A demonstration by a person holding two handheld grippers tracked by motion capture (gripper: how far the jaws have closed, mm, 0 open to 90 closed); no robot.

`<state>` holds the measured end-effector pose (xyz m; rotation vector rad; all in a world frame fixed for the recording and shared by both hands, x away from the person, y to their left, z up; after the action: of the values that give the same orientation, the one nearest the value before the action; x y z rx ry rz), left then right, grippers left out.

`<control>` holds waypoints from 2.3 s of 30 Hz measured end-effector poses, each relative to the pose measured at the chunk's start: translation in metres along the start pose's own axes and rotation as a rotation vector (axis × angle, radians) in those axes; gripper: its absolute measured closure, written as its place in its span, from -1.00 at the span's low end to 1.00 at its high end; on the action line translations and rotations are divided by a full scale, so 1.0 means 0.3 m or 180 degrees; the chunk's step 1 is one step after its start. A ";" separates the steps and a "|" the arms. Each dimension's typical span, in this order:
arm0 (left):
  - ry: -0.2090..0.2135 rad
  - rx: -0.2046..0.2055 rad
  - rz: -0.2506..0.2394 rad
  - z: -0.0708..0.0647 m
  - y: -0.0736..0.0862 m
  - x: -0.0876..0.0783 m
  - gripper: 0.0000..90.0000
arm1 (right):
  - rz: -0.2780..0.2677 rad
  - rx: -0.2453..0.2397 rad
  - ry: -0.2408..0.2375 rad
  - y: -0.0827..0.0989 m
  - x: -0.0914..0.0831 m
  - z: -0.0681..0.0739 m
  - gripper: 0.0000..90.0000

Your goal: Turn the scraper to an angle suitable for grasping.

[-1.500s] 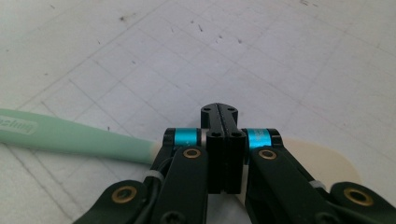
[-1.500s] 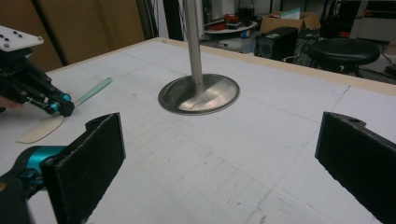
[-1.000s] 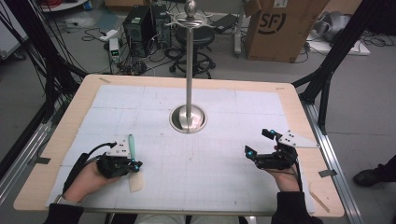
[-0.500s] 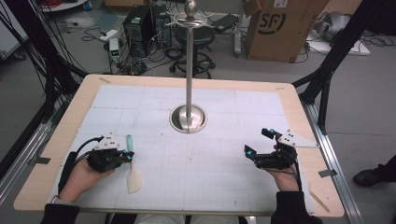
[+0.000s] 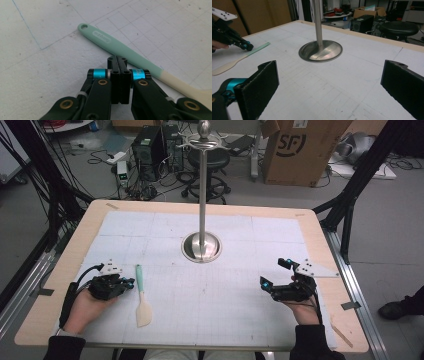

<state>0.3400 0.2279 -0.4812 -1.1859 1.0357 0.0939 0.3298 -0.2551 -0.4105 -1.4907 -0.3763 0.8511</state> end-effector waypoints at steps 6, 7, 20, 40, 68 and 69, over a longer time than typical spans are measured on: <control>-0.0061 -0.0045 0.0013 -0.010 -0.025 0.025 1.00 | -0.0025 0.0030 0.0015 -0.002 -0.007 -0.005 -0.98; -0.0061 -0.0045 0.0013 -0.010 -0.025 0.025 1.00 | -0.0019 0.0024 0.0012 -0.002 -0.005 -0.005 -0.98; -0.0171 0.0221 0.0001 -0.097 -0.070 0.075 1.00 | 0.0014 0.0007 -0.0027 0.002 0.007 -0.001 -0.98; 0.0131 0.0293 -0.0219 -0.187 -0.092 0.037 1.00 | 0.0013 0.0007 -0.0044 -0.001 0.014 -0.004 -0.99; 0.0460 0.0398 0.0158 -0.306 -0.024 0.014 1.00 | -0.0010 0.0020 -0.0051 -0.005 0.012 -0.005 -0.98; 0.0442 0.0369 0.0165 -0.301 -0.018 0.008 1.00 | -0.0013 0.0017 -0.0054 -0.005 0.012 -0.005 -0.98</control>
<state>0.2891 0.1531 -0.4789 -1.0722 1.1785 -0.0082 0.3337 -0.2536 -0.4102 -1.4780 -0.3891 0.8613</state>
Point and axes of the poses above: each handheld gripper's, and its own axes: x roughly forward along the jaws, y roughly out of its underside, z roughly to its left, the point moved 6 cm from there along x, roughly forward along the jaws, and after that the axes turned 1 degree about z, right-handed, at the moved point
